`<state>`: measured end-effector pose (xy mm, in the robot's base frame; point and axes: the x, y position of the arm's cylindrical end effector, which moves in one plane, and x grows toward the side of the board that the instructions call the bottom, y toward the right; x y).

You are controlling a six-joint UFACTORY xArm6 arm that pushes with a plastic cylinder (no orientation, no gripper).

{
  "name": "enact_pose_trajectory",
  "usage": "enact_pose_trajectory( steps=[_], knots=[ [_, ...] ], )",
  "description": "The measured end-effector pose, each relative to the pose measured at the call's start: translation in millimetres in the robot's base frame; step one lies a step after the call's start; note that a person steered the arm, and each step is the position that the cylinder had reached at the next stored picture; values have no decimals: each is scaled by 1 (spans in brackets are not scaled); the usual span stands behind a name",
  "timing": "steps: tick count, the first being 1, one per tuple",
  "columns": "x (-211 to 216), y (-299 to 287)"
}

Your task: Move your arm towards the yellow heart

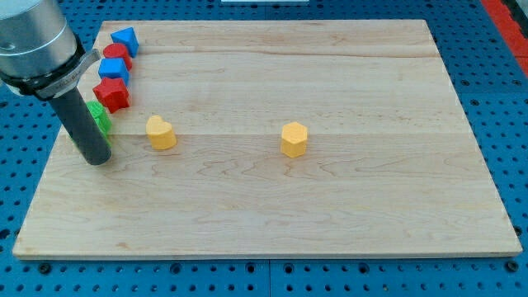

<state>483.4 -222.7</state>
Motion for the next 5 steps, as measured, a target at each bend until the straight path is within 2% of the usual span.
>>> enact_pose_trajectory(
  steps=[2, 3, 4, 5],
  knots=[
    [4, 19],
    [13, 52],
    [8, 121],
    [-36, 157]
  ],
)
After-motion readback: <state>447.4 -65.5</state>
